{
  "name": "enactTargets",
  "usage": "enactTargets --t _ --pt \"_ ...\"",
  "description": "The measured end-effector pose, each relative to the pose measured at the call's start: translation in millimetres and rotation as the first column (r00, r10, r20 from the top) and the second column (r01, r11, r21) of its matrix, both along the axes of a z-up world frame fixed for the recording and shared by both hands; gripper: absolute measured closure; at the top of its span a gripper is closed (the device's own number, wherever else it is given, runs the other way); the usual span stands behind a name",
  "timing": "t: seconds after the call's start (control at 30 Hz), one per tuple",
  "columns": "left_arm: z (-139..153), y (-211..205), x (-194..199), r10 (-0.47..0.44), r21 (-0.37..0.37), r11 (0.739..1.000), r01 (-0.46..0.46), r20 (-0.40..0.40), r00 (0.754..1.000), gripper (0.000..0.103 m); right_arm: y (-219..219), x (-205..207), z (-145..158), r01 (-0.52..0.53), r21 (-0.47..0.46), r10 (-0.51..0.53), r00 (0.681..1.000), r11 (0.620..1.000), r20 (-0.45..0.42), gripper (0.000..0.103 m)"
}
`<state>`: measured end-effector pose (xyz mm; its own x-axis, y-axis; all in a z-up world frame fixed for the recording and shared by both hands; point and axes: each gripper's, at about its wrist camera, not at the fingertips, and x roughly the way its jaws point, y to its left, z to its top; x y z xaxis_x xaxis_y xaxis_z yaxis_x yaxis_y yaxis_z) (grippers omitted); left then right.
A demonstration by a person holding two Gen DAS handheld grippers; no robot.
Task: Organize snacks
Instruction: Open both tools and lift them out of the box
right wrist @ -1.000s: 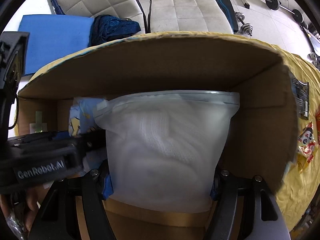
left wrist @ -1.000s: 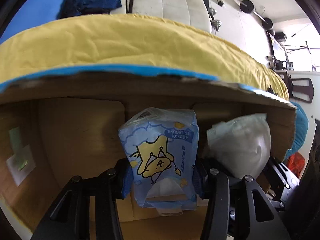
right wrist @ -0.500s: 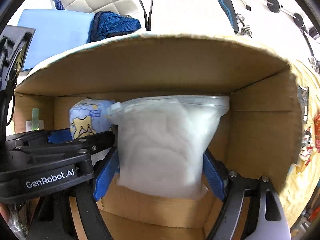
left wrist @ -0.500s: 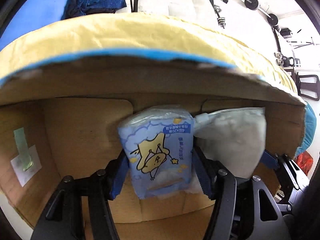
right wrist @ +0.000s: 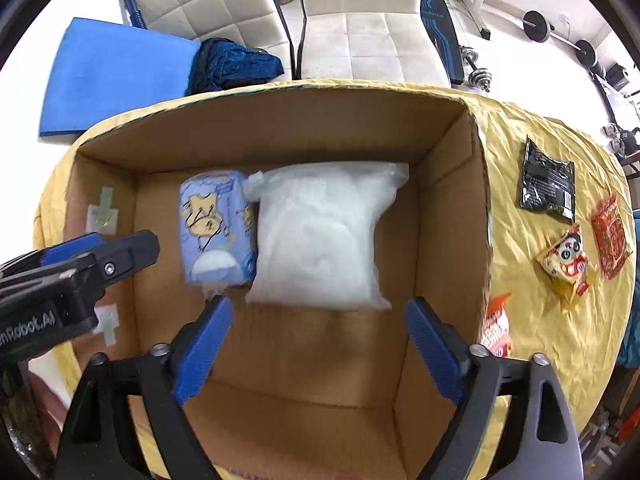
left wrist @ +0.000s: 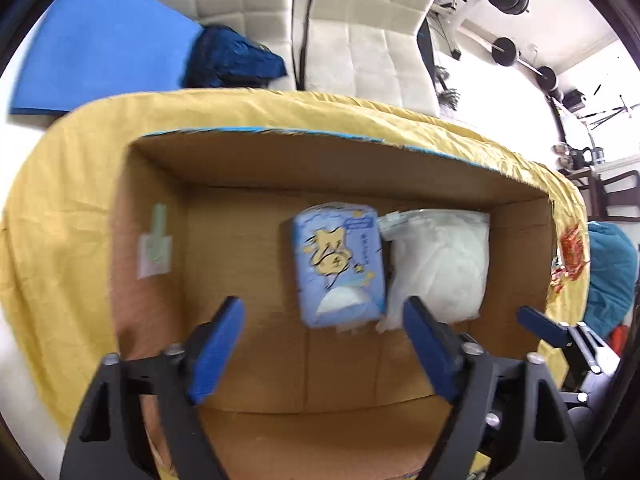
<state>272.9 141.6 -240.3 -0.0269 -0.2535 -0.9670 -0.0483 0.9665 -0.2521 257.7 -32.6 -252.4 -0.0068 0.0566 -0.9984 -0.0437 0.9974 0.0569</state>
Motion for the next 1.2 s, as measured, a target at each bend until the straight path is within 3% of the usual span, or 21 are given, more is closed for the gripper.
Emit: enactTargets --t 0.1,0.3,0.47,0.63,1.2 --pt "14 4 -16 -0.003 0.043 0.999 0.002 0.041 0.999 0.013 0 -15 10 -0.010 0.016 0.010 1.000 1.000 0.010 0.000" --pt "10 17 -42 0.000 0.029 1.000 -0.001 0.045 0.999 0.009 -2 -38 19 -0.005 0.011 0.005 1.000 1.000 0.031 0.000" --pt "16 5 -56 0.008 0.095 0.995 -0.020 0.131 0.991 0.009 -1 -59 40 -0.010 -0.049 0.014 0.996 0.999 0.092 0.000" --pt "47 1 -80 -0.026 0.166 0.986 -0.014 0.233 0.972 0.009 -4 -81 69 -0.007 -0.060 0.016 0.989 0.998 0.148 0.000" --pt "127 -6 -138 0.019 0.088 0.995 -0.054 0.364 0.931 0.009 -26 -137 152 -0.010 0.011 0.007 0.965 1.000 0.262 0.000"
